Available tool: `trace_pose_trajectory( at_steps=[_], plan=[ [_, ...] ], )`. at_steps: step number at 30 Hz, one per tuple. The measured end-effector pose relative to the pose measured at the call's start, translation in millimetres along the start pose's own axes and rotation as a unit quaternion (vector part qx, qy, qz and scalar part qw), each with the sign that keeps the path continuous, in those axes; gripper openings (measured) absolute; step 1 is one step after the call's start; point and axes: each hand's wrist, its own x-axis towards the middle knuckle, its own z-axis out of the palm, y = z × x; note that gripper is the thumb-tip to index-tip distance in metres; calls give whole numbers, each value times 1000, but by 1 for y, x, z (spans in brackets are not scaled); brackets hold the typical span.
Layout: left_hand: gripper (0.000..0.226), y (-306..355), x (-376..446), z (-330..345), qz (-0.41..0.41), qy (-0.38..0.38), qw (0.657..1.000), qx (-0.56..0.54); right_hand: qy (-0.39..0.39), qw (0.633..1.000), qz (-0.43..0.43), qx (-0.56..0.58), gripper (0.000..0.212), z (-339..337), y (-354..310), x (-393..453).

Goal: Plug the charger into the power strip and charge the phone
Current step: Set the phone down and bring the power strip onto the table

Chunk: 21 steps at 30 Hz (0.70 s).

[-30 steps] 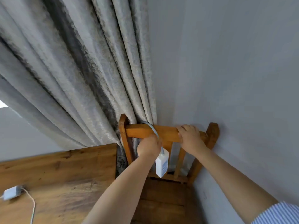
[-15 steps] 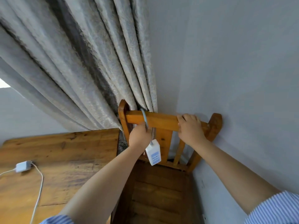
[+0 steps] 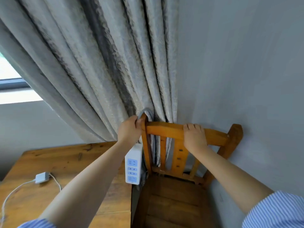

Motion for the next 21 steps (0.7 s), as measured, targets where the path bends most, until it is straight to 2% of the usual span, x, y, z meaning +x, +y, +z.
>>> trace_pose_trajectory(
  at_steps=[7,10,16,21],
  plan=[
    [32,-6,50,-16,-33,-8,998,56,-65,994,60,-71,41,-6,-18,6],
    [31,-11,58,-12,-51,-30,996,70,-97,983,90,-126,45,-4,-28,11],
    [32,-25,34,-8,-50,-80,989,117,-111,969,118,-189,52,-1,-33,9],
    [32,-40,0,-29,-53,-82,985,141,-100,972,85,-196,49,-1,-50,-1]
  ],
)
